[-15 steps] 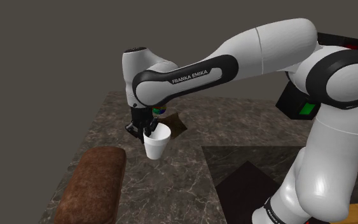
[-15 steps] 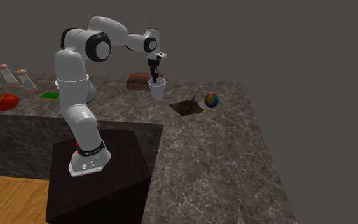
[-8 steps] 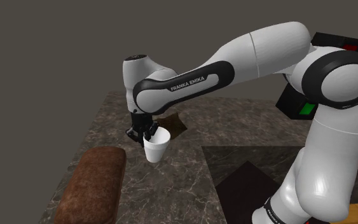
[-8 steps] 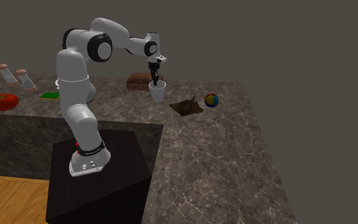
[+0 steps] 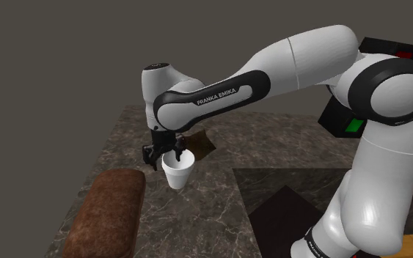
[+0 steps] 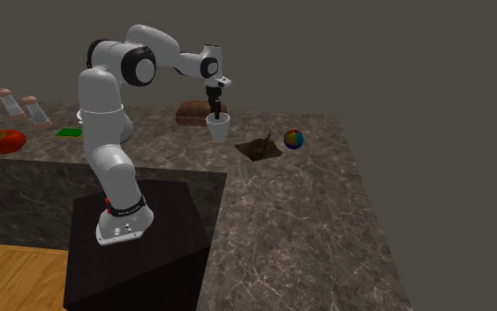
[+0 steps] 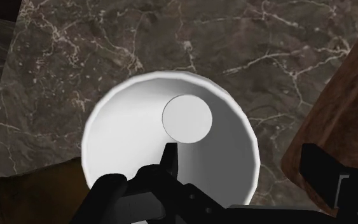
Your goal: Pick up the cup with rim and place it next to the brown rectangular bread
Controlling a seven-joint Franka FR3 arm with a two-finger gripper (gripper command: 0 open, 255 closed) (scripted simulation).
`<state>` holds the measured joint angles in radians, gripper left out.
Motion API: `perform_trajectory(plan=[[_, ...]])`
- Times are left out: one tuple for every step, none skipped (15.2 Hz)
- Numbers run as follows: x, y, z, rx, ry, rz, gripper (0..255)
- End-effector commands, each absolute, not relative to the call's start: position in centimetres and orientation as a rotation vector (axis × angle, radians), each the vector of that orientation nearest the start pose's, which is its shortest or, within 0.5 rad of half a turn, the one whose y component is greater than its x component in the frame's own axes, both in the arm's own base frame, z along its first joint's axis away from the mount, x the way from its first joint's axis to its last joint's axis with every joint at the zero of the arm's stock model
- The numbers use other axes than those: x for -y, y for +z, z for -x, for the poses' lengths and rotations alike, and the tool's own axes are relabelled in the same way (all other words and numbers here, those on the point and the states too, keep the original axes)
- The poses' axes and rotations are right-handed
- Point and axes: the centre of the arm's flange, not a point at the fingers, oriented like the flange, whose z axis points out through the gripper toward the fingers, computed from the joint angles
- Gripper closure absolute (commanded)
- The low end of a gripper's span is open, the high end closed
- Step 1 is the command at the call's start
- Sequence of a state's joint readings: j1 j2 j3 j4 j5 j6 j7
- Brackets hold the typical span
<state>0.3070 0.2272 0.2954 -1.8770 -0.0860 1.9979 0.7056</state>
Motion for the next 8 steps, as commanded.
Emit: perform_trajectory(plan=[[-32.9,38.8,-50.2,-0.109,0.111,3.204,0],[-32.9,38.8,-50.2,-0.109,0.111,3.204,0],[-33.0,40.1,-50.3,-0.109,0.111,3.204,0],[-33.1,41.4,-50.4,-0.109,0.111,3.204,0],[-33.2,42.7,-50.5,-0.109,0.111,3.204,0],[-33.2,43.8,-50.5,-0.109,0.111,3.204,0],[-33.2,43.8,-50.5,-0.109,0.111,3.204,0],[-33.2,43.8,-50.5,-0.109,0.111,3.204,0]])
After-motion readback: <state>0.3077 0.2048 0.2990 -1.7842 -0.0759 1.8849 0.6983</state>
